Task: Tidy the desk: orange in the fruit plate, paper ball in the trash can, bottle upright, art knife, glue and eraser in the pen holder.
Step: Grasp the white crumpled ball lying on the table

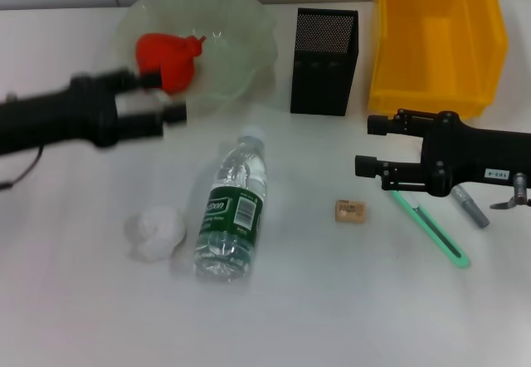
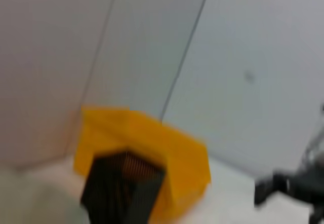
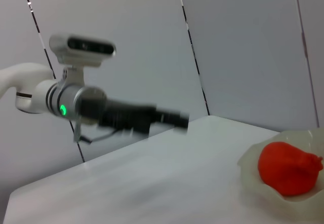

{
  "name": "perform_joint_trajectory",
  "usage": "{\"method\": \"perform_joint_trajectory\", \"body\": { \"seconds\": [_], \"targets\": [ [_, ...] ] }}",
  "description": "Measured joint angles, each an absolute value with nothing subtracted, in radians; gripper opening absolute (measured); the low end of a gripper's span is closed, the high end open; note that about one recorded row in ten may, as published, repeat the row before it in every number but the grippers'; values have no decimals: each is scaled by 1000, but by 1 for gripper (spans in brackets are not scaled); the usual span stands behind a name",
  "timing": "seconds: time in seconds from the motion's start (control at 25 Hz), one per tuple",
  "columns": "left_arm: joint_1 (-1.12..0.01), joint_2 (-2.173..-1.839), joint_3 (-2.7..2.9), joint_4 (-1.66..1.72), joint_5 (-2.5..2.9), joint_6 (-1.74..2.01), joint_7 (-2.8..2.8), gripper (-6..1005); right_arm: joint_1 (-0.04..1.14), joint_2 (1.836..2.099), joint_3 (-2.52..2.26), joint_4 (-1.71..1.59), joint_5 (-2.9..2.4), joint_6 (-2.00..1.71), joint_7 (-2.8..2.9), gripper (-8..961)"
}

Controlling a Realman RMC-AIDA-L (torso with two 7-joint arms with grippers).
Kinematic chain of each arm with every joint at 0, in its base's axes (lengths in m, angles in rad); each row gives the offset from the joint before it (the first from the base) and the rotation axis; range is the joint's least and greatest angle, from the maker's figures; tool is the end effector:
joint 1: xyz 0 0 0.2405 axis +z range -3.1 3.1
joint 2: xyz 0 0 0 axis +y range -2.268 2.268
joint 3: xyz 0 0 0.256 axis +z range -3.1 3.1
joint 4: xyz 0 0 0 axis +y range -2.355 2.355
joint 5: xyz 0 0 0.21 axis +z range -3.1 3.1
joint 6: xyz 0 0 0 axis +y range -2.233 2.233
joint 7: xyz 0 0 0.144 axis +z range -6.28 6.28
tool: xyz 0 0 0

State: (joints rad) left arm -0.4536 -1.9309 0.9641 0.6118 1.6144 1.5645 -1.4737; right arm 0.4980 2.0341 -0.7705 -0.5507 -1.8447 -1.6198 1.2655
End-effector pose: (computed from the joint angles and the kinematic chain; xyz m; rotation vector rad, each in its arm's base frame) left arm -0.2694 0.3286 0.0395 -2.6686 -0.7166 -0.8590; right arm 0.2641 0.3146 0.0003 -2.7430 0.5457 0.8540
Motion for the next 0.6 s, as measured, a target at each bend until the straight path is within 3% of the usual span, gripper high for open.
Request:
{"method": "perform_joint_trajectory", "body": {
  "seconds": [0.6],
  "targets": [
    [-453, -1946, 958, 611, 1896, 1560, -1500, 815, 494, 2028, -768, -550, -1844, -1609, 1267, 752]
  ]
}}
